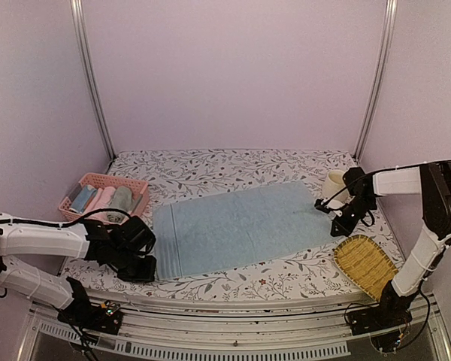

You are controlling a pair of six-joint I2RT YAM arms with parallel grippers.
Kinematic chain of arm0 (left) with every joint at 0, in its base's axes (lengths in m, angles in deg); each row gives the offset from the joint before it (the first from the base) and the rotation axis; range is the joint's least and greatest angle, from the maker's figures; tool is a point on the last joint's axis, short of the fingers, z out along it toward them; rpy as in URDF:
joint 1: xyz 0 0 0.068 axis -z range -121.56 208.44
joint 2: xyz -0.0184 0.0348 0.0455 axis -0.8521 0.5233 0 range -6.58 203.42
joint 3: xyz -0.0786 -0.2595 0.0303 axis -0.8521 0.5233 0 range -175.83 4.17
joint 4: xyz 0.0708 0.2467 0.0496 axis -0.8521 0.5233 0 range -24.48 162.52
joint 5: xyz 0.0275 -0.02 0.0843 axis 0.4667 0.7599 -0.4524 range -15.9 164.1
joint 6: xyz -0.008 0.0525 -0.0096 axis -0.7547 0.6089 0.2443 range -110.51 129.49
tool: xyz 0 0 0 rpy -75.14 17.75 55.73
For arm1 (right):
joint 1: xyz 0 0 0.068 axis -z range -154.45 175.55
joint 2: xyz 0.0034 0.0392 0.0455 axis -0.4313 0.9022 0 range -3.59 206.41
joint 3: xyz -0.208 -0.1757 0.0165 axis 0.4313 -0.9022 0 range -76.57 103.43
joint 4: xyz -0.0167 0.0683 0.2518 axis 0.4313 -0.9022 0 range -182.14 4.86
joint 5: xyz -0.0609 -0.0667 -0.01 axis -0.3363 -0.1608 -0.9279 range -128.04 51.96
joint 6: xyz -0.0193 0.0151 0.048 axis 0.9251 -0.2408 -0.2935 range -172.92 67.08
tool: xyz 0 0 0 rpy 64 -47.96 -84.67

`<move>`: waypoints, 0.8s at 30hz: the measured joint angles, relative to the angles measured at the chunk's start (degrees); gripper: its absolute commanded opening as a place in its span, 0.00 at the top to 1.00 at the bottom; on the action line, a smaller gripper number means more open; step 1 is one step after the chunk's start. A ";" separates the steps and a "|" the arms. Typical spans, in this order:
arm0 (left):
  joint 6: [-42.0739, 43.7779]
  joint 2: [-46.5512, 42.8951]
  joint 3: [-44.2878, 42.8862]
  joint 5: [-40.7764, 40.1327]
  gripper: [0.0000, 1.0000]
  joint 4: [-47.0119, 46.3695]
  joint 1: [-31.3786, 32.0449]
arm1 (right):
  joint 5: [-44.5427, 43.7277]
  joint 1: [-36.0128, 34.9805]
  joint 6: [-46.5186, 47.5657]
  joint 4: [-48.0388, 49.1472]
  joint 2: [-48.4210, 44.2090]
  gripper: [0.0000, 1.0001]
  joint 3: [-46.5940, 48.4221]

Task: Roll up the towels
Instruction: Adjust the towel at the center of the board.

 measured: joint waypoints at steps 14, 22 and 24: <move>-4.92 -9.57 -2.71 -3.56 1.00 6.29 4.13 | -0.85 0.46 1.49 -6.91 -2.75 0.87 0.42; -0.76 0.17 -8.85 -6.03 1.00 1.33 4.13 | 0.11 0.46 1.22 -7.80 -2.64 0.86 4.02; 0.07 4.00 -9.09 -6.25 1.00 0.70 4.13 | 0.07 0.46 1.11 -7.69 -2.14 0.86 4.02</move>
